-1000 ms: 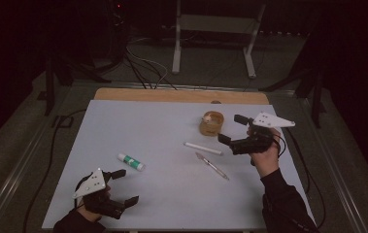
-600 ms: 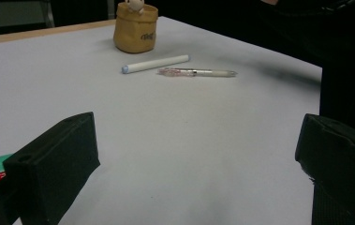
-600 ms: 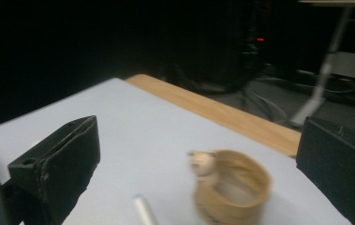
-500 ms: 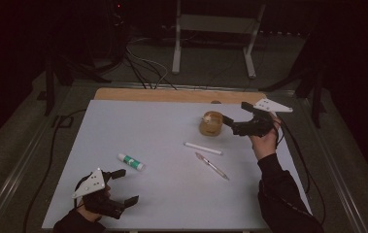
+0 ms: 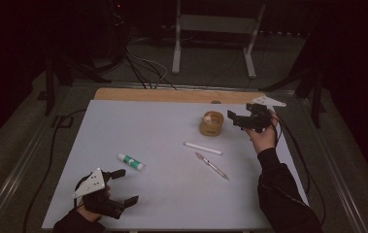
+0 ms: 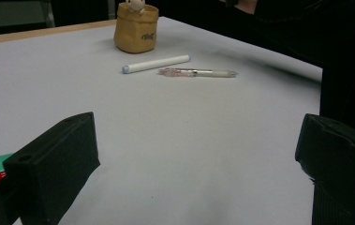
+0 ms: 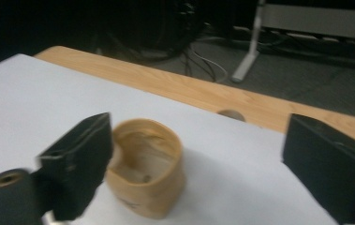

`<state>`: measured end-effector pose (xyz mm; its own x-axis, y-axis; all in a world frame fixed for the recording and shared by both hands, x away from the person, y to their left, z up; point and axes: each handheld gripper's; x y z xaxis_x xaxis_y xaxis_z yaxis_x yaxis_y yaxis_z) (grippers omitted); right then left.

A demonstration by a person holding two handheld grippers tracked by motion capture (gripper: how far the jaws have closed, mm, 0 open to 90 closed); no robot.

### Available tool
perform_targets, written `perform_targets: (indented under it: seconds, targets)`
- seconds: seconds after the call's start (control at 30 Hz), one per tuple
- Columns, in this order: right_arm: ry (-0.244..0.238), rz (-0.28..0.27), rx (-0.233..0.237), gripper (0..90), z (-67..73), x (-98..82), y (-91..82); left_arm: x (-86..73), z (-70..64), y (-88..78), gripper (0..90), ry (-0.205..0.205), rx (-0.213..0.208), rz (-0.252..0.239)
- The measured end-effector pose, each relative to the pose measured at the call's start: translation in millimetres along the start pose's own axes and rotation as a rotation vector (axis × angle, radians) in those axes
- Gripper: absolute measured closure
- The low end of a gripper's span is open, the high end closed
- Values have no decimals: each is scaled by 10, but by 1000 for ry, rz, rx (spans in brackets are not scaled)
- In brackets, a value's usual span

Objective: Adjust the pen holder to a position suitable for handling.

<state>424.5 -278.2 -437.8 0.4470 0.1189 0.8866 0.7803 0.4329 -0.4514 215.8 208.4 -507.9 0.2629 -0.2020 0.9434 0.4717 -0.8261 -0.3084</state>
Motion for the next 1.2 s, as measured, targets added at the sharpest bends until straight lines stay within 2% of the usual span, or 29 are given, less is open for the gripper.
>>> perform_targets:
  seconds: [0.07,0.17,0.3,0.4,0.47,0.53,0.73,0.83,0.9,0.97,1.07,1.2]
  targets:
    - [8,20,-24,172,-42,-40,47,-2,-1,2,2,2,0,1]
    - [-16,81,-60,324,-87,-112,127,-5,3,5,3,-1,-1,4]
    - [-2,137,-69,527,-145,-207,232,-6,0,5,3,4,1,7]
    - [17,191,-68,756,-171,-286,326,-1,1,2,2,1,2,1]
    - [37,232,-50,885,-181,-339,397,-5,-1,5,2,2,1,4]
    - [53,263,-28,900,-172,-385,464,-6,4,5,2,-1,2,10]
    - [67,365,-32,900,-61,-468,680,-6,8,4,2,-5,2,7]
    - [94,380,-8,900,-4,-471,758,-4,1,5,2,-1,3,6]
    - [64,394,-45,900,76,-462,795,-5,-1,4,2,2,4,8]
    - [92,398,-6,900,97,-462,819,0,-1,3,3,0,4,4]
    - [73,409,-28,900,184,-455,870,-3,-7,8,3,2,4,9]
    - [59,433,-20,900,249,-459,931,1,-8,4,3,4,3,3]
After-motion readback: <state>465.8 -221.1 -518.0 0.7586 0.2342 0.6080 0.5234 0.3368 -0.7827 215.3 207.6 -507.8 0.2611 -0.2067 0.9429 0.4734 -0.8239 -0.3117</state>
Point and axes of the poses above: each handheld gripper's, and its own axes: y roughly forward along the jaws, x roughly out of its top, z roughly to its left, and after that the axes turned 2 degrees about y, right-handed
